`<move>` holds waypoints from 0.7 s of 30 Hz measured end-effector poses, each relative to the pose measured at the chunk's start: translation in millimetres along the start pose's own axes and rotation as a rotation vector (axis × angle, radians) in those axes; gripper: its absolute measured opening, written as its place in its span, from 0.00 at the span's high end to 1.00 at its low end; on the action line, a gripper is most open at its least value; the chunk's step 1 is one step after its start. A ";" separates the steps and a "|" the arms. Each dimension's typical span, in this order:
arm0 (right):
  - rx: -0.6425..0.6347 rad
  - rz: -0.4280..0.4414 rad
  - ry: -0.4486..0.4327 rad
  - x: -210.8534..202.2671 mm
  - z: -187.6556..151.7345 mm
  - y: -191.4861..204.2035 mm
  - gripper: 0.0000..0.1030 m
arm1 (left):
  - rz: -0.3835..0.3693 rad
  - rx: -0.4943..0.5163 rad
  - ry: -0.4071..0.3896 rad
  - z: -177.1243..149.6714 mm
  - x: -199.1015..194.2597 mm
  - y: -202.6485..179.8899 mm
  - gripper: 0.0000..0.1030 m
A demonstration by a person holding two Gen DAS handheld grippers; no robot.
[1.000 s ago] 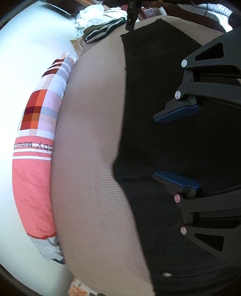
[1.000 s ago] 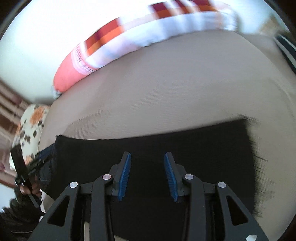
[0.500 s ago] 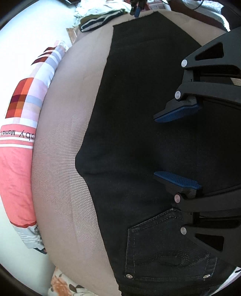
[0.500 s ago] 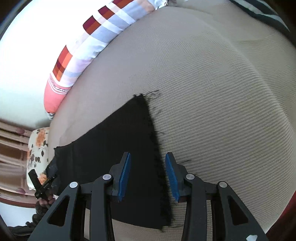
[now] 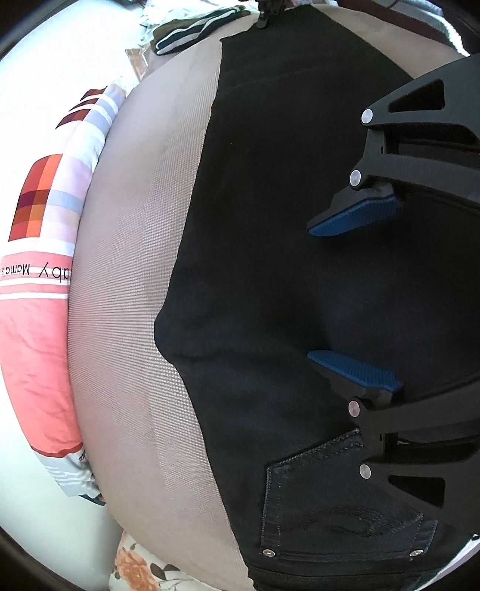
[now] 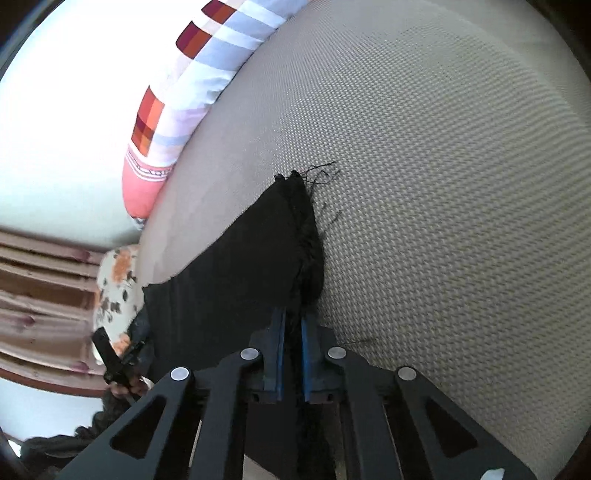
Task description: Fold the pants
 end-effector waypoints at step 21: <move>-0.107 -0.024 -0.098 21.7 -29.9 176.3 0.94 | -0.099 -0.028 -0.050 1.1 -28.3 5.1 0.31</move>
Point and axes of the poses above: each gripper's, at about its wrist camera, not at the fingertips, and x roughly the way its jaws point, y to its left, z to its top, the point moved 9 cm from there along x, roughly the way its jaws point, and after that the axes turned 3 degrees about y, right-handed, at the moved point
